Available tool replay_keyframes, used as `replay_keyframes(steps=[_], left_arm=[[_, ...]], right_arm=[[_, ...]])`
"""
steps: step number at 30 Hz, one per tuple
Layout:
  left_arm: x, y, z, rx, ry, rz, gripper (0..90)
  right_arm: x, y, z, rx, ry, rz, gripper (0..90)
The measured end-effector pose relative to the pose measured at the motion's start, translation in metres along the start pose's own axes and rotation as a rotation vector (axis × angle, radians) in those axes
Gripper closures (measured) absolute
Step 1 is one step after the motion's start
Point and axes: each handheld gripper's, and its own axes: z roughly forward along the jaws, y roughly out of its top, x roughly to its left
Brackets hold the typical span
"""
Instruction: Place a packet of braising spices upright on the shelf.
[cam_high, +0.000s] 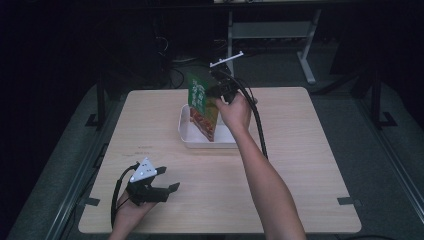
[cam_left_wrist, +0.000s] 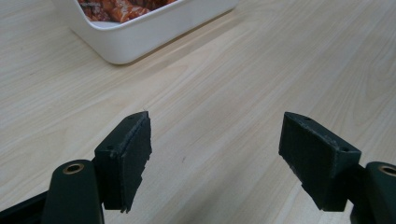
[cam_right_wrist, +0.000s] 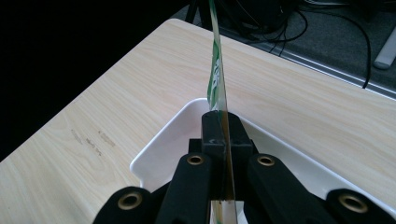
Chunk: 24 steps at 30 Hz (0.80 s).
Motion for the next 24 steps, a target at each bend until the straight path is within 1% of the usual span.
replay_keyframes(steps=[5, 7, 9, 15, 24], left_arm=[[0.000, 0.000, 0.000, 0.000, 0.000, 0.001, 24.5], [0.000, 0.000, 0.000, 0.001, -0.001, 0.001, 24.6], [0.000, 0.000, 0.000, 0.001, 0.000, 0.002, 24.6], [0.000, 0.000, 0.000, 0.000, 0.000, -0.002, 24.5], [0.000, 0.000, 0.000, 0.003, 0.000, 0.002, 24.5]], right_arm=[[-0.002, -0.001, -0.001, 0.008, -0.004, 0.008, 88.7], [-0.002, -0.001, 0.001, 0.021, -0.009, 0.003, 84.6], [-0.001, -0.002, 0.002, 0.028, -0.010, -0.001, 83.9], [-0.001, -0.002, 0.000, 0.014, -0.015, -0.008, 81.4], [-0.002, -0.002, -0.009, 0.009, -0.013, -0.007, 76.0]])
